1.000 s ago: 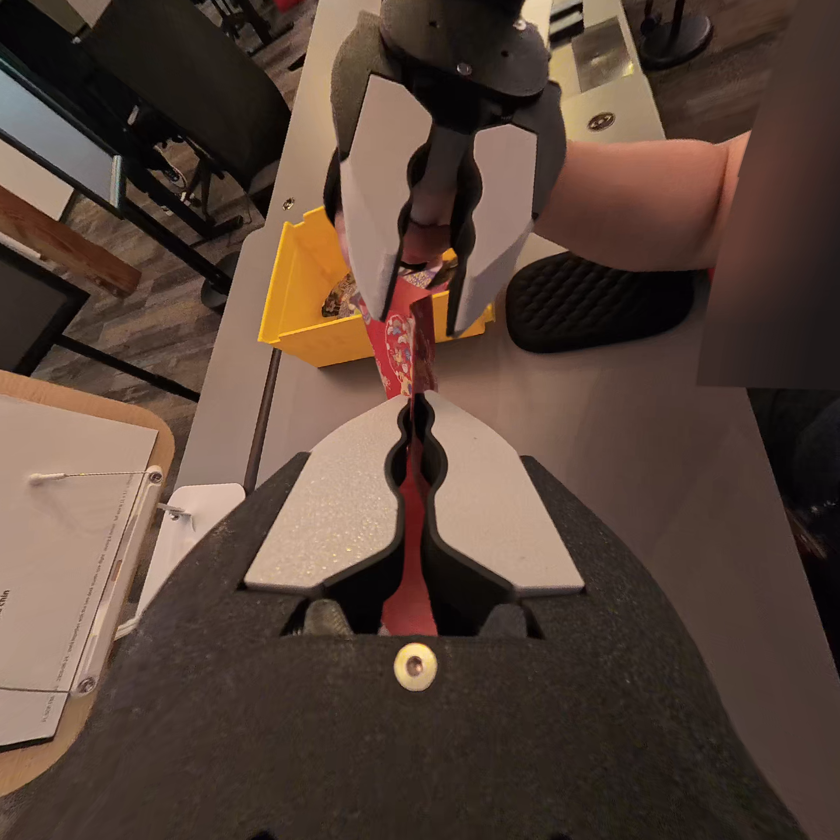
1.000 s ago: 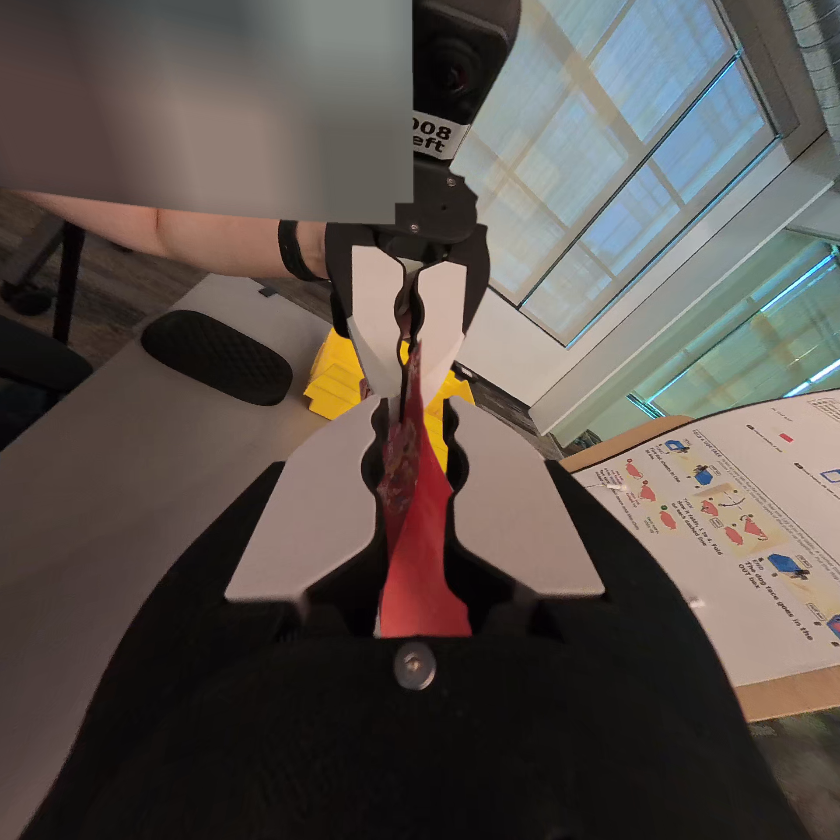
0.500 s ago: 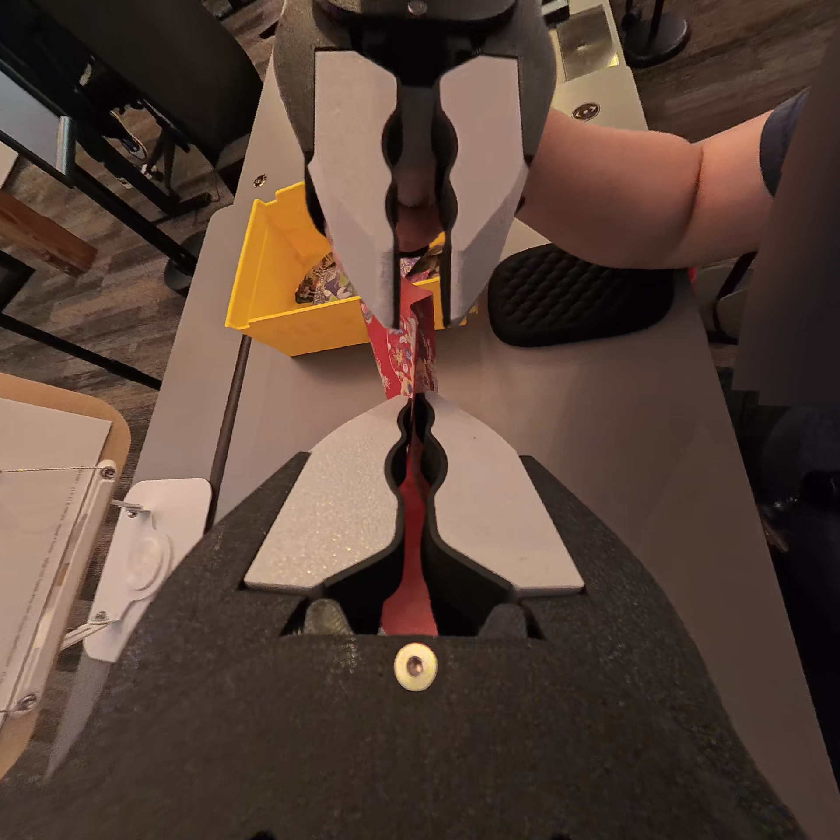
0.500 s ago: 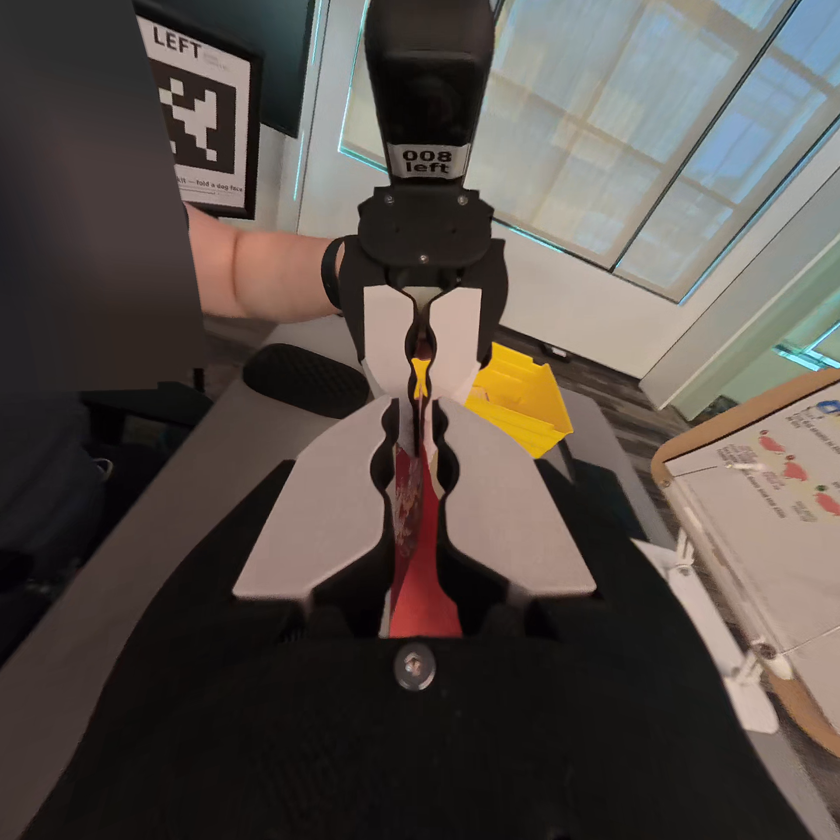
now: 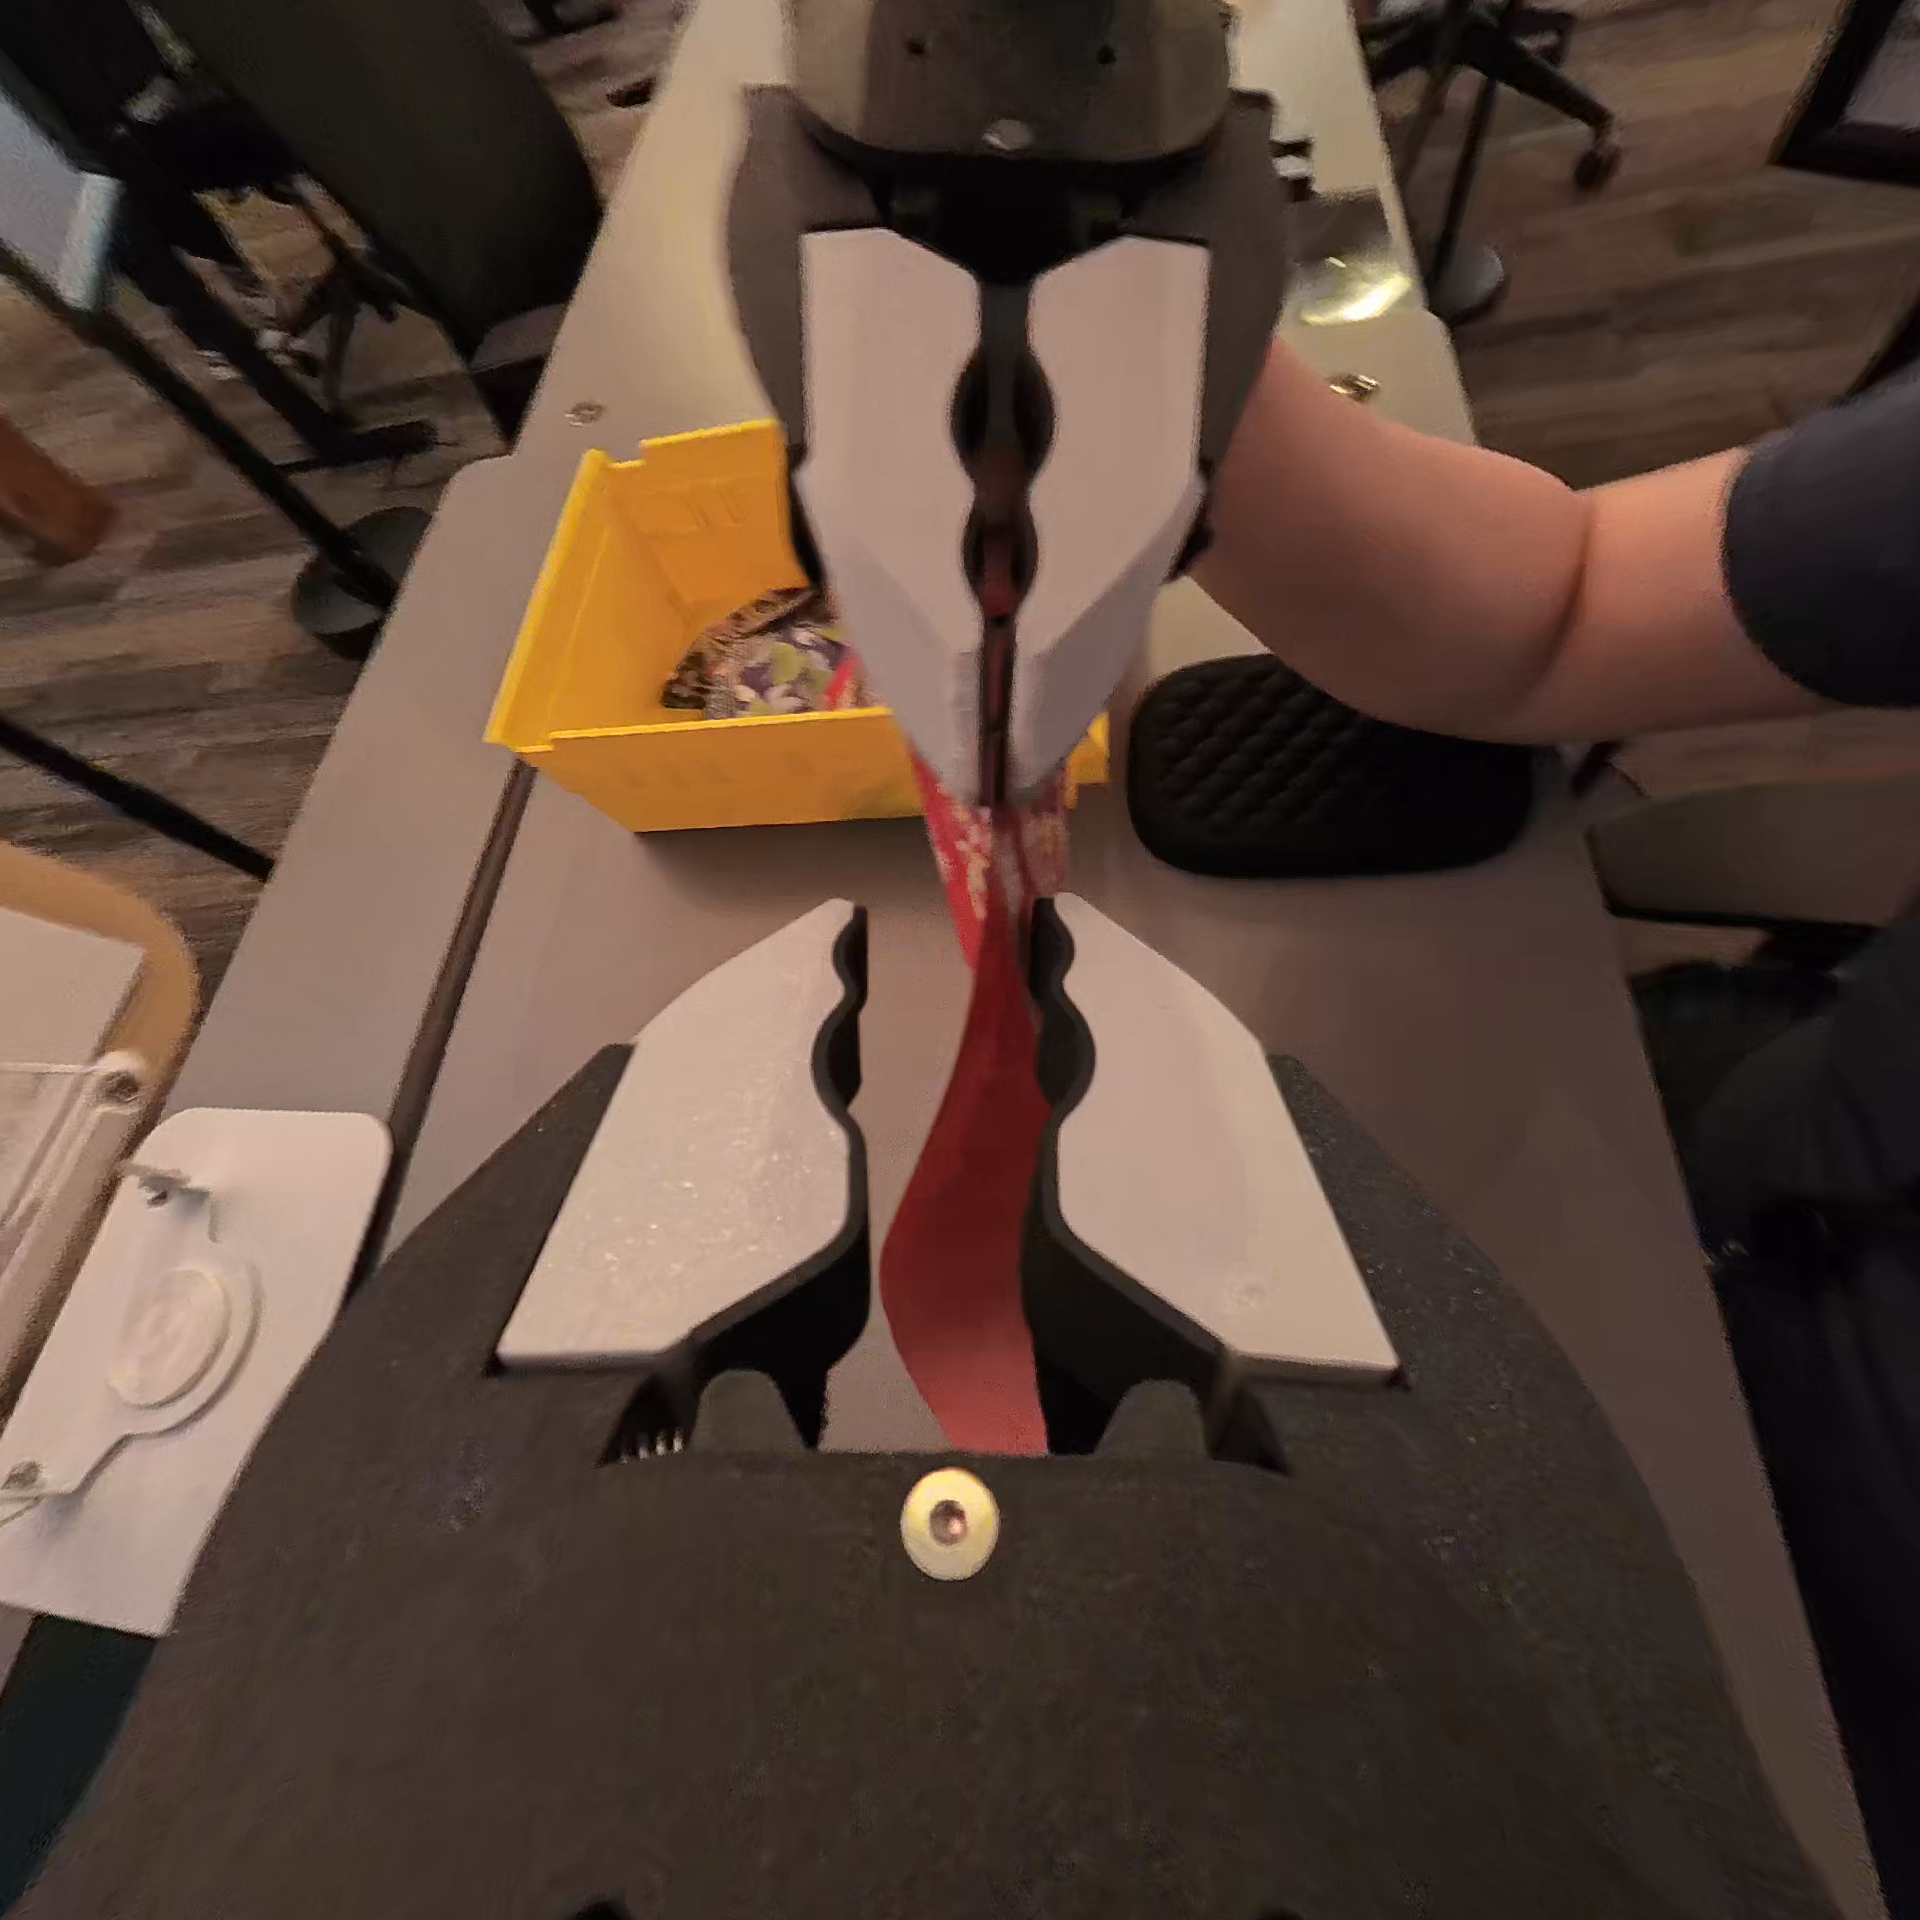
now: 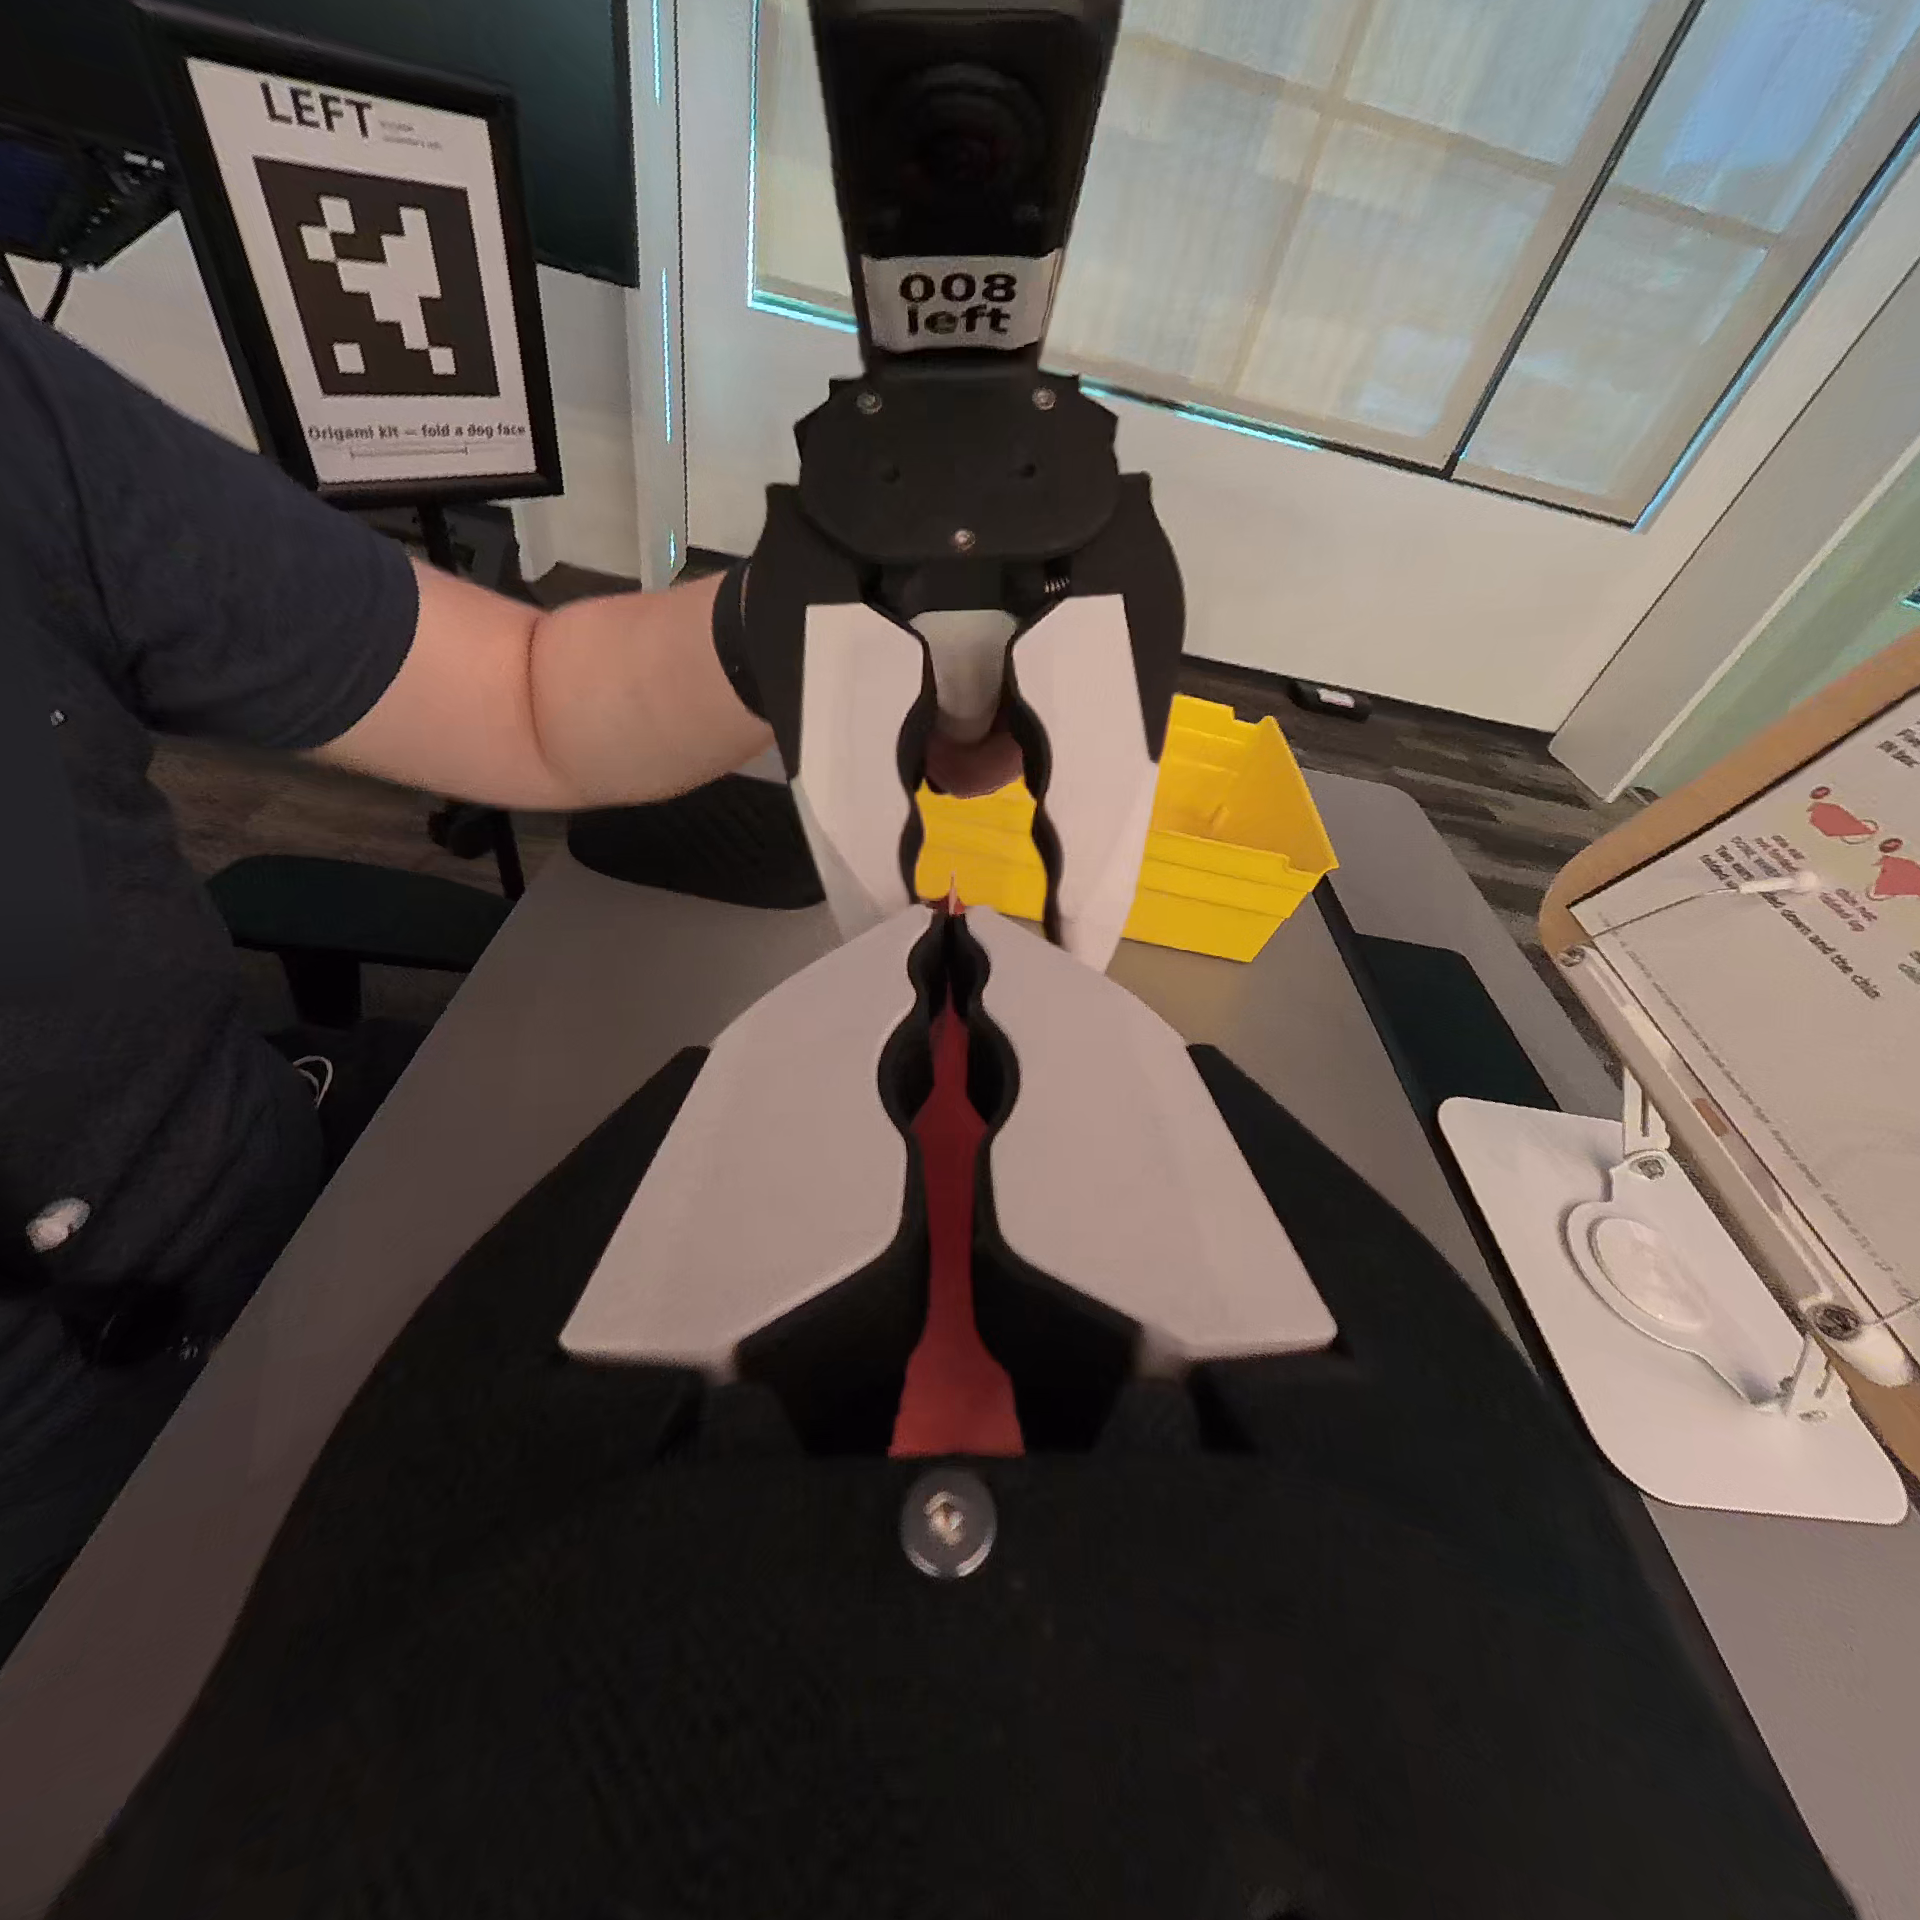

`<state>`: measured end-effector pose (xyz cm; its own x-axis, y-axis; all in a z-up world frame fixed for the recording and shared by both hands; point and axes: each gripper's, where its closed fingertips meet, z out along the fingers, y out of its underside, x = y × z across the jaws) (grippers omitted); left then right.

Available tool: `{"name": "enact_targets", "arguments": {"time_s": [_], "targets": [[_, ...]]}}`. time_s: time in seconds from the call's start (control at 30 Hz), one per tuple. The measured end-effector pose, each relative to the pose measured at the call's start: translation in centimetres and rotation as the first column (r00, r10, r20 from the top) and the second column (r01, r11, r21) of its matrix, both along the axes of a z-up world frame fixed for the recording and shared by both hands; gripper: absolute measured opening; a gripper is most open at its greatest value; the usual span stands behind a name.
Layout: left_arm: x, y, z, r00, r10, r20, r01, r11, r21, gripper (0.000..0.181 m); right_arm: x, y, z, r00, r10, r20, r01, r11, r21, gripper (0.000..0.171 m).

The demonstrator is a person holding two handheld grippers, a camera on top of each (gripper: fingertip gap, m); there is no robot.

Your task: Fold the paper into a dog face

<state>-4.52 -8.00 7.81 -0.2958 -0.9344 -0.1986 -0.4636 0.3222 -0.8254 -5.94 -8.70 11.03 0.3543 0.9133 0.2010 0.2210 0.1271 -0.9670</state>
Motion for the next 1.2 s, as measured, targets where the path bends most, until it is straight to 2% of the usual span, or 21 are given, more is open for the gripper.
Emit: {"name": "enact_targets", "arguments": {"time_s": [0.23,0.37,0.53,0.6,0.7,0.8,1.0,1.07,1.17,1.2], "targets": [[1.3,1.1,-0.5,0.994,0.076,0.076,-0.068,0.992,-0.106,0.028,1.3,1.1,0.3,0.998,-0.054,-0.035,0.054,0.998,0.018,0.001],[1.6,1.7,-0.2,0.986,0.1,0.137,-0.085,0.991,-0.106,0.0,1.9,1.6,0.0,0.996,-0.044,-0.072,0.042,0.998,-0.038,0.001],[1.9,1.6,-0.3,0.992,0.041,0.118,-0.017,0.981,-0.192,0.0,2.7,2.7,0.1,0.986,-0.052,-0.161,0.035,0.993,-0.108,0.005],[1.8,1.4,-0.4,0.995,0.013,0.104,0.015,0.964,-0.267,0.0,2.8,2.6,-0.1,0.985,-0.037,-0.17,0.014,0.991,-0.135,0.014],[1.7,1.5,-1.1,0.997,-0.008,0.08,0.033,0.948,-0.316,0.0,3.0,2.9,-0.8,0.989,-0.061,-0.134,0.039,0.986,-0.16,0.016],[1.5,1.5,-1.3,0.997,-0.03,0.075,0.052,0.946,-0.319,0.0,3.1,3.0,-1.8,0.993,-0.061,-0.098,0.04,0.979,-0.202,0.019],[1.4,1.2,-1.4,0.998,-0.038,0.056,0.052,0.958,-0.281,0.0,2.4,2.5,-1.9,0.993,-0.016,-0.116,-0.015,0.966,-0.258,0.012],[1.3,1.3,-1.3,0.998,-0.025,0.061,0.04,0.965,-0.258,0.0,2.5,2.3,-1.6,0.993,-0.008,-0.12,-0.023,0.968,-0.249,0.001],[1.4,1.5,-0.9,0.996,-0.002,0.086,0.023,0.969,-0.245,0.001,2.6,2.5,-1.3,0.993,-0.034,-0.111,0.012,0.98,-0.198,0.001],[1.4,1.8,-0.5,0.994,0.018,0.106,0.008,0.971,-0.239,0.01,2.7,2.6,-1.1,0.993,-0.05,-0.108,0.031,0.985,-0.172,0.001]]}}
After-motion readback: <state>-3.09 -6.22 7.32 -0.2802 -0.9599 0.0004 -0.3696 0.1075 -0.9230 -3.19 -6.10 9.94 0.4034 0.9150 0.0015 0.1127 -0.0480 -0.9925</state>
